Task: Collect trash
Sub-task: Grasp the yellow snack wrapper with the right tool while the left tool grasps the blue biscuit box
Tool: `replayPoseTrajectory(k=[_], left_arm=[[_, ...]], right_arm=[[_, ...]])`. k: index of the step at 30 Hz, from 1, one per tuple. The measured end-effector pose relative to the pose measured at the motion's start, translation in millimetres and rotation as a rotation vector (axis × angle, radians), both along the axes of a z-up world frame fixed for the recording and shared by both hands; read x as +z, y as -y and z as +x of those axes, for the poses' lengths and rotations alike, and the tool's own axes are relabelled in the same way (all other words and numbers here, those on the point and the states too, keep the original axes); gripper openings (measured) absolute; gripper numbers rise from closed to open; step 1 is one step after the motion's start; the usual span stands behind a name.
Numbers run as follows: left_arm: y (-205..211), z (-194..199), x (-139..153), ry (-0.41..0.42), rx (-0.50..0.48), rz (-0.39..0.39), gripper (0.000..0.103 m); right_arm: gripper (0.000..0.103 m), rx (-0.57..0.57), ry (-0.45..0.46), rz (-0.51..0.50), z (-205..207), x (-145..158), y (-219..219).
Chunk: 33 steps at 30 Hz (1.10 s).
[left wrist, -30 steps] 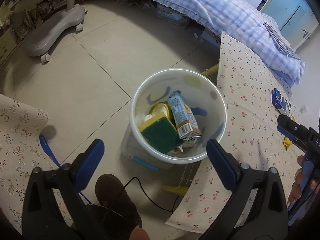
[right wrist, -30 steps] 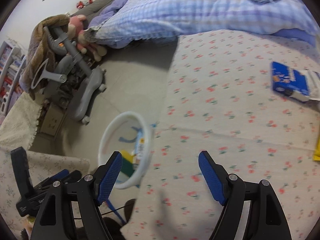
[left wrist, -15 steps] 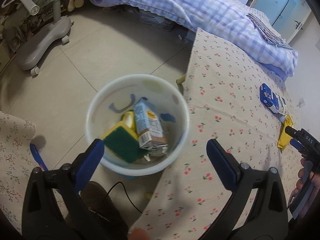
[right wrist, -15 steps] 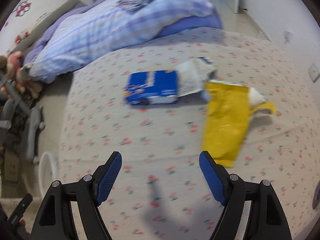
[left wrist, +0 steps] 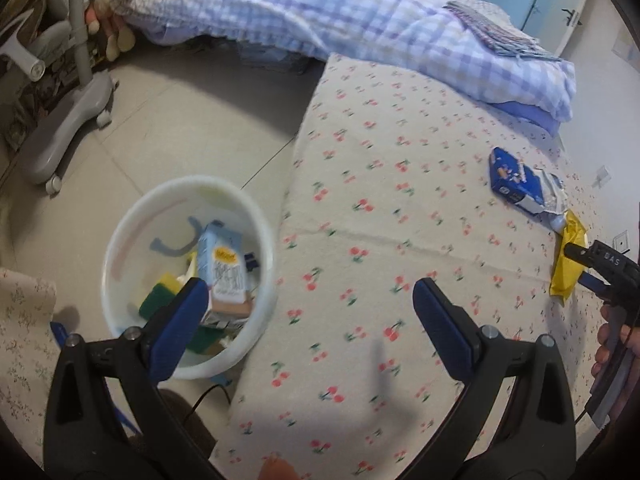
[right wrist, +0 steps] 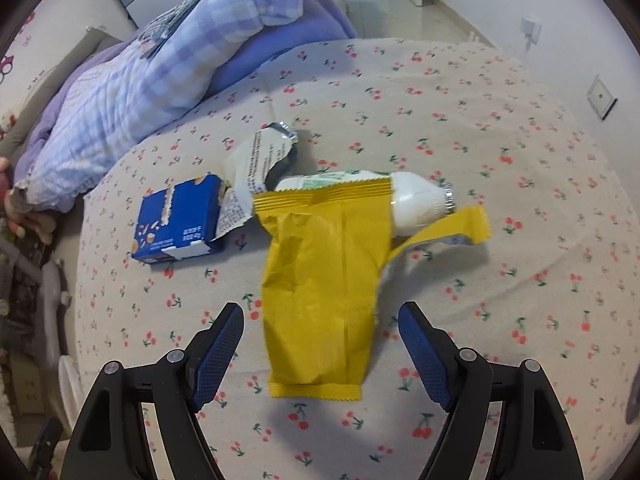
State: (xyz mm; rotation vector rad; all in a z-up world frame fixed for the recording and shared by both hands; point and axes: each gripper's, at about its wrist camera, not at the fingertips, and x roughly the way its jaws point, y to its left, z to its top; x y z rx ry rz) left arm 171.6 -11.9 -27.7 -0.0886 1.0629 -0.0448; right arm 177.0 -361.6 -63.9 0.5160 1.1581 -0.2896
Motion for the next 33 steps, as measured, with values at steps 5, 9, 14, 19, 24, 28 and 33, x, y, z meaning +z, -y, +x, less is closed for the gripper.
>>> replayPoseTrajectory(k=[5,9,14,19,24,28,33], left_arm=[[41.3,6.8,1.6,0.019,-0.074,0.046,0.102],[76.8,20.6,0.5,-0.046,-0.162,0.009,0.102],[133.6,43.4,2.8,-0.066,-0.271,0.016,0.102],[185.4,73.6,-3.1,-0.120,-0.306,0.015,0.102],[223.4,102.8,-7.6,-0.143,-0.292,0.038,0.101],[244.0,123.5,-20.2,-0.183,-0.284,0.048,0.101],[252.3,136.9,-37.5,-0.219,-0.265,0.067,0.101]], right_arm=[[0.049,0.001,-0.069,0.017,3.4,-14.6,0.8],[0.040,0.010,-0.045,0.086,-4.4,-4.4,13.5],[0.039,0.024,0.004,0.097,-25.4,16.4,37.3],[0.039,0.026,0.047,0.111,-51.8,33.1,62.8],[0.039,0.004,0.069,0.114,-66.0,36.8,89.3],[0.039,-0.014,0.065,0.118,-74.6,32.6,106.5],[0.039,-0.024,0.049,0.132,-78.4,24.7,117.7]])
